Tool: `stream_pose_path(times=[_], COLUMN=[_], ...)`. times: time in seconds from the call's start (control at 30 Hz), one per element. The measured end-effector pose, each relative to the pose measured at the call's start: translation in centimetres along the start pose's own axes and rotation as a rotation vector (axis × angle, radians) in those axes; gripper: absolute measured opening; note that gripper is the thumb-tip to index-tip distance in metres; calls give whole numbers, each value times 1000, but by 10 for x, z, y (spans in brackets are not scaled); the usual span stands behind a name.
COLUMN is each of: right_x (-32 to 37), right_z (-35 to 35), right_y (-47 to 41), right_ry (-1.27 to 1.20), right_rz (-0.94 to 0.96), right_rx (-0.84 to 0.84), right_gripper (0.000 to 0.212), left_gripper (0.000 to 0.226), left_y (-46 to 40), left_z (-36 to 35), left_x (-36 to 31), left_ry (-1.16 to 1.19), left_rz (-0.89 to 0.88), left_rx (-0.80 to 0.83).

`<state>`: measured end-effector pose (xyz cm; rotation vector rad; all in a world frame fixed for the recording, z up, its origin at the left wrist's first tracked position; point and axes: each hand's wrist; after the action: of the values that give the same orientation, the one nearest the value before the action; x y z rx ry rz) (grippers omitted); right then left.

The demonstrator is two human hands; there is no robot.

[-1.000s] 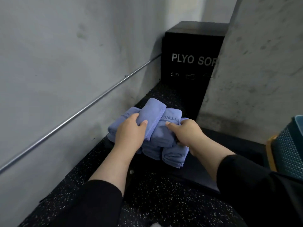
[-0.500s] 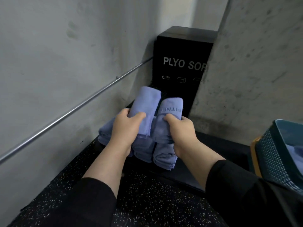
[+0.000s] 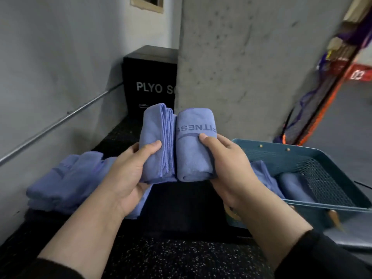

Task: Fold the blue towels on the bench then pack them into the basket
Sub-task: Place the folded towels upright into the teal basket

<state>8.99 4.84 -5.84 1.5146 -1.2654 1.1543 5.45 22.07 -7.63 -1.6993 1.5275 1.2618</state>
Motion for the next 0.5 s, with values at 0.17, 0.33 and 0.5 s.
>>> stream_pose_path(times=[0.17, 0.33, 0.5], right_x=[39, 62, 60], right_z=[85, 171, 243], right_y=[6, -4, -20], right_ry=[184, 407, 606], right_rz=[109, 164, 139], right_rx=[-74, -198, -355], right_gripper=[35, 46, 25], left_gripper=[24, 17, 19], left_y=[6, -5, -21], left_z=[-71, -115, -141], left_x=[31, 55, 77], left_ry=[-64, -109, -171], left_rz=[-19, -85, -169], left_rx=[80, 54, 30])
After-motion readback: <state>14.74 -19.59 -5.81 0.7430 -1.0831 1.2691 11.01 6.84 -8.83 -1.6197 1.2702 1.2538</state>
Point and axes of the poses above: each hand's wrist, its own y-axis away from the middle knuckle, its own z-axis out of the back of the hand, x = y × z, and after that the axes turned 1 degree about z, right-handed
